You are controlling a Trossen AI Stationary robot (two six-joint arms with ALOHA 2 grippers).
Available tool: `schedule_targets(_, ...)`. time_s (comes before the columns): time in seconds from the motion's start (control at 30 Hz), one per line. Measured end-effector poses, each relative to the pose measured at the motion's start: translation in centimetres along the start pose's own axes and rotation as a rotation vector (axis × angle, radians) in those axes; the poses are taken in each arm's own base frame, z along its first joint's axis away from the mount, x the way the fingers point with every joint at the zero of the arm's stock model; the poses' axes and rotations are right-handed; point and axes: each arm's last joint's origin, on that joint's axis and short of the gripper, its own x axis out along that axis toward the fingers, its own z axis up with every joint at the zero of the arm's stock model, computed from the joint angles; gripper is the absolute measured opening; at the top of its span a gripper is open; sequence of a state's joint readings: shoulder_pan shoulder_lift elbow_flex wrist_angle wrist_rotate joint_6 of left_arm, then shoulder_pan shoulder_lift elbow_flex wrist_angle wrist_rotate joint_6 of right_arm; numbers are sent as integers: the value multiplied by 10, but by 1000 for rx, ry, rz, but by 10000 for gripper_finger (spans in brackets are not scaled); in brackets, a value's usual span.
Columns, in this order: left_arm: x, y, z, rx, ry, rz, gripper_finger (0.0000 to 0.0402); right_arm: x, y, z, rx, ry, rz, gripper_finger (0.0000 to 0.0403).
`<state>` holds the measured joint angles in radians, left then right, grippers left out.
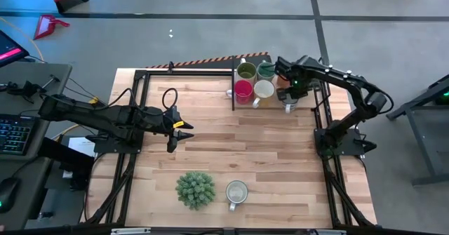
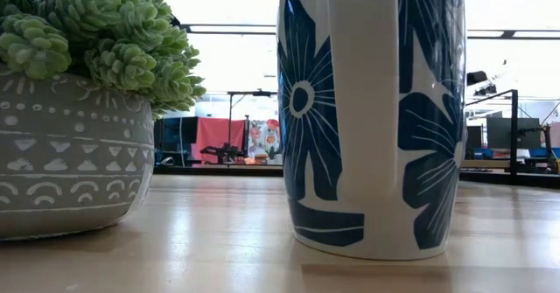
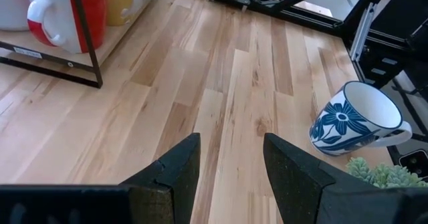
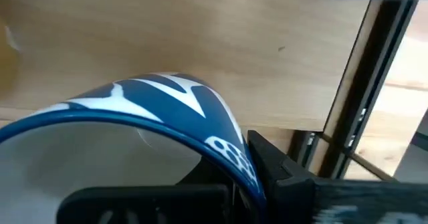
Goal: Place coffee mugs
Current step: Put the blue mug on the shelf
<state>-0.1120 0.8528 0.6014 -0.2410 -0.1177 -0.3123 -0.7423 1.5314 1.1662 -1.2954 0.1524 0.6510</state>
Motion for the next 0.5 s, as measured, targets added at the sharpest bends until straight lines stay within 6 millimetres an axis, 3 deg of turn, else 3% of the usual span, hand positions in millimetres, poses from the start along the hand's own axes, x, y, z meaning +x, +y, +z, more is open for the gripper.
schedule_targets(0.5,0,0,1,-2,-6,0,152,-3,5,13,-14,-108,74,0)
